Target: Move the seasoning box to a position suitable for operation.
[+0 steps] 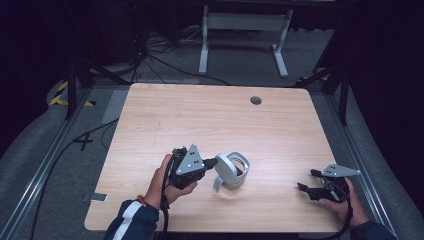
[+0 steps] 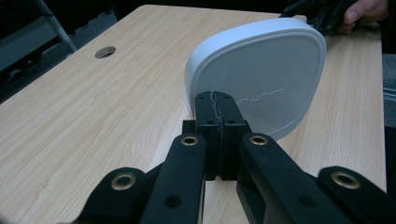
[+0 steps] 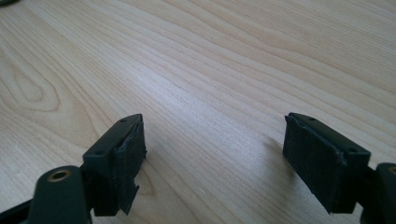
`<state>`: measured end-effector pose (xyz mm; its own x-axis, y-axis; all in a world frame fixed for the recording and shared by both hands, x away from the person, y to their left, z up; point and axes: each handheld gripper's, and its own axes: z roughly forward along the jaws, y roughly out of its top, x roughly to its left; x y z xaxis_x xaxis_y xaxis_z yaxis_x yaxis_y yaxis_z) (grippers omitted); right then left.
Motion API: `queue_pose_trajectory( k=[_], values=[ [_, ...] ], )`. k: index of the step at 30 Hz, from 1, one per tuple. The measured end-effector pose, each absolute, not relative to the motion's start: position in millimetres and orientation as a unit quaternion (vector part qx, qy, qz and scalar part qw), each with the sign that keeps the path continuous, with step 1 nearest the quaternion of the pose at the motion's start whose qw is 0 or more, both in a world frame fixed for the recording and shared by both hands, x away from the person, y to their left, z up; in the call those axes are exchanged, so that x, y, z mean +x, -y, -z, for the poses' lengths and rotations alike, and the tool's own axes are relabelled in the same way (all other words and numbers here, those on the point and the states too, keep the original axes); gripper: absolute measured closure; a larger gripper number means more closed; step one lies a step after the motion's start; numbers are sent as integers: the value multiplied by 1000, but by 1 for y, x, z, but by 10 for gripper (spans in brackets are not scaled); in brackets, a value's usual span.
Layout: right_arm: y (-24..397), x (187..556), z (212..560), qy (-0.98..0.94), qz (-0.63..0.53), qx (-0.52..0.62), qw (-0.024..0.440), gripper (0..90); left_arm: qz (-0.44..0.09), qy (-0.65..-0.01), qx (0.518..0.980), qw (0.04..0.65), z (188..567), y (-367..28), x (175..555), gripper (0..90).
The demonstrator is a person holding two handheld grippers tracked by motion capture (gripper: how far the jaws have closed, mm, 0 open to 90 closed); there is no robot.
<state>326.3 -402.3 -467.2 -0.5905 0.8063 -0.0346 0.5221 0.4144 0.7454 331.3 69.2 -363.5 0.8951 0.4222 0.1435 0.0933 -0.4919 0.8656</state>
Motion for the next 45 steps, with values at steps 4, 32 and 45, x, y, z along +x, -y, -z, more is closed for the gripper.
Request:
queue_pose_trajectory(
  k=[4, 32, 45],
  values=[
    [402, 326, 467, -817, -357, 406, 199, 211, -168, -151, 849, 478, 363, -64, 332, 900],
    [402, 326, 467, -817, -356, 407, 199, 210, -198, -158, 862, 438, 373, -72, 352, 877],
    [402, 326, 467, -817, -356, 407, 199, 210, -212, -181, 876, 393, 382, -108, 347, 732]
  ],
)
